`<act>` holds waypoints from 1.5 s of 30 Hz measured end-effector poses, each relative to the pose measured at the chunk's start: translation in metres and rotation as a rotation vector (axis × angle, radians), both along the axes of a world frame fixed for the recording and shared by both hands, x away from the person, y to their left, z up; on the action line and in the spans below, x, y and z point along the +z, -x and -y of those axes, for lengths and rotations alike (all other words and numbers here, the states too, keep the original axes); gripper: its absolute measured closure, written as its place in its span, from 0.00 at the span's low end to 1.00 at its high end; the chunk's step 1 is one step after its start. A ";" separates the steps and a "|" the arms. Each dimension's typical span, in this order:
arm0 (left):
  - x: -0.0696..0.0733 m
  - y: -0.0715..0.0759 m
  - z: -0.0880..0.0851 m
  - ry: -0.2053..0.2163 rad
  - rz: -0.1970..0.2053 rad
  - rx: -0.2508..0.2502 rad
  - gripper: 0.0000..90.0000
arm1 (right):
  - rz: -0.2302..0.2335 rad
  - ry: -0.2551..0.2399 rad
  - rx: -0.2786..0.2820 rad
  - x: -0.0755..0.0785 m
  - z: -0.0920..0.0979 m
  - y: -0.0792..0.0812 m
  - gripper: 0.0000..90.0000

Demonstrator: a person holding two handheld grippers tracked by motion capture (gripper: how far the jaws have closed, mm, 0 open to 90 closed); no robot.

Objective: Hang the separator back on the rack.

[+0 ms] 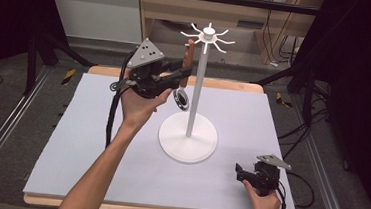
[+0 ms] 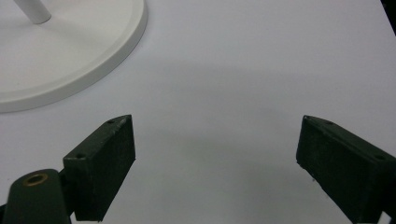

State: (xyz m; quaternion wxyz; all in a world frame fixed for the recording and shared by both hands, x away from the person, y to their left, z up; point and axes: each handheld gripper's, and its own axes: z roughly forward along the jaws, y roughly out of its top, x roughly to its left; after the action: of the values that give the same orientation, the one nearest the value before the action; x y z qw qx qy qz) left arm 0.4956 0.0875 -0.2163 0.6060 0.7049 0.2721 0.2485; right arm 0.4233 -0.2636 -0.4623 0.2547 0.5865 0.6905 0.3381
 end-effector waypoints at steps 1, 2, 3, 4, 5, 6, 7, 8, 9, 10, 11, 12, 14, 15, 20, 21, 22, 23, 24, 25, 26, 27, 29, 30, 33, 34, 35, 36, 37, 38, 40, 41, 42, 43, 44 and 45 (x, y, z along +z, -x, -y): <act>0.000 0.000 0.000 -0.006 -0.001 0.000 0.71 | 0.000 0.000 0.001 0.000 0.000 0.000 0.13; -0.001 0.000 0.000 -0.008 -0.001 0.002 0.71 | 0.001 0.001 0.001 0.000 0.000 0.000 0.13; -0.001 0.000 0.000 -0.008 -0.001 0.002 0.71 | 0.001 0.001 0.001 0.000 0.000 0.000 0.13; -0.002 0.001 -0.001 -0.015 -0.002 0.002 0.70 | -0.001 0.001 0.001 0.000 0.000 0.000 0.13; -0.003 0.001 -0.002 -0.014 -0.003 0.001 0.69 | -0.001 0.002 0.001 0.000 0.000 0.000 0.13; -0.004 0.002 -0.003 -0.014 -0.004 0.003 0.68 | 0.000 0.002 0.002 0.000 0.000 0.000 0.13; -0.005 0.003 -0.004 -0.014 -0.005 0.004 0.67 | 0.000 0.001 0.001 0.000 0.000 0.000 0.13; -0.006 0.004 -0.006 -0.018 -0.006 0.004 0.67 | 0.001 0.002 0.000 0.000 0.000 0.000 0.13; -0.007 0.004 -0.008 -0.022 -0.007 0.006 0.65 | 0.001 0.003 0.000 0.000 0.000 0.000 0.13; -0.008 0.005 -0.010 -0.022 -0.010 0.006 0.64 | -0.001 0.003 -0.001 0.000 0.000 0.000 0.13; -0.009 0.007 -0.012 -0.028 -0.013 0.009 0.63 | 0.001 0.008 0.003 0.000 0.001 0.000 0.13; -0.011 0.008 -0.014 -0.031 -0.014 0.014 0.62 | -0.001 0.003 -0.002 0.000 0.001 0.000 0.13; -0.013 0.010 -0.019 -0.034 -0.023 0.018 0.60 | -0.002 0.002 -0.005 0.000 0.001 0.000 0.13; -0.013 0.010 -0.019 -0.034 -0.023 0.018 0.59 | -0.002 0.002 -0.005 0.000 0.001 0.000 0.13; -0.026 0.019 -0.034 -0.052 -0.035 0.029 0.54 | -0.004 0.004 0.001 -0.001 0.000 0.000 0.13; -0.030 0.020 -0.036 -0.054 -0.034 0.033 0.54 | -0.005 0.004 0.001 -0.001 -0.001 0.000 0.13; -0.033 0.021 -0.039 -0.057 -0.036 0.033 0.54 | -0.006 0.005 0.001 -0.001 -0.001 0.000 0.13; -0.037 0.021 -0.041 -0.062 -0.027 0.033 0.53 | -0.006 0.005 0.001 -0.001 -0.001 0.000 0.13; -0.041 0.022 -0.044 -0.065 -0.049 0.038 0.52 | -0.007 0.004 -0.001 -0.001 -0.001 0.000 0.13; -0.045 0.023 -0.046 -0.069 -0.054 0.041 0.51 | -0.006 0.005 -0.002 -0.001 -0.001 0.000 0.13; -0.050 0.023 -0.048 -0.074 -0.059 0.043 0.51 | -0.004 0.006 0.000 -0.002 -0.001 0.000 0.13; -0.054 0.024 -0.051 -0.083 -0.066 0.040 0.50 | -0.005 0.006 -0.001 -0.002 -0.001 0.000 0.13; -0.064 0.025 -0.055 -0.097 -0.070 0.049 0.49 | -0.003 0.005 0.000 -0.002 -0.001 0.000 0.13; -0.069 0.025 -0.057 -0.112 -0.076 0.055 0.49 | -0.004 0.002 -0.002 -0.001 -0.001 0.000 0.13; -0.080 0.025 -0.065 -0.123 -0.100 0.067 0.47 | -0.007 0.005 -0.002 -0.002 -0.001 0.000 0.13; -0.084 0.025 -0.067 -0.119 -0.105 0.067 0.47 | -0.007 0.005 -0.001 -0.002 -0.001 0.000 0.13; -0.087 0.026 -0.070 -0.118 -0.112 0.069 0.46 | -0.006 0.008 0.001 -0.002 -0.001 0.000 0.13; -0.090 0.027 -0.072 -0.119 -0.114 0.068 0.46 | -0.005 0.009 0.000 -0.002 -0.001 0.000 0.13; -0.093 0.028 -0.073 -0.122 -0.118 0.068 0.46 | -0.006 0.008 0.001 -0.002 -0.001 0.000 0.13; -0.096 0.030 -0.075 -0.123 -0.121 0.068 0.45 | -0.007 0.006 0.000 -0.002 -0.001 0.000 0.12; -0.104 0.033 -0.077 -0.134 -0.127 0.067 0.44 | -0.008 0.004 -0.004 -0.002 -0.001 0.000 0.12; -0.108 0.034 -0.079 -0.148 -0.133 0.068 0.44 | -0.009 0.003 -0.004 -0.002 -0.001 0.000 0.12; -0.112 0.035 -0.080 -0.149 -0.137 0.071 0.43 | -0.010 0.005 -0.003 -0.002 -0.001 0.000 0.12; -0.117 0.037 -0.082 -0.148 -0.142 0.071 0.43 | -0.010 0.006 -0.001 -0.003 -0.001 0.000 0.12; -0.121 0.038 -0.084 -0.146 -0.148 0.069 0.43 | -0.009 0.006 -0.002 -0.003 -0.001 0.000 0.12; -0.125 0.039 -0.086 -0.148 -0.156 0.068 0.42 | -0.009 0.007 -0.002 -0.003 -0.001 0.000 0.12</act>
State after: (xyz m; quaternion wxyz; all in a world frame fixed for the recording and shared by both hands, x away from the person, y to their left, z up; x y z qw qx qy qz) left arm 0.4564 0.1731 -0.3416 0.5206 0.7552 0.3232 0.2329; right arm 0.4229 -0.2623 -0.4650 0.2538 0.5878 0.6923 0.3328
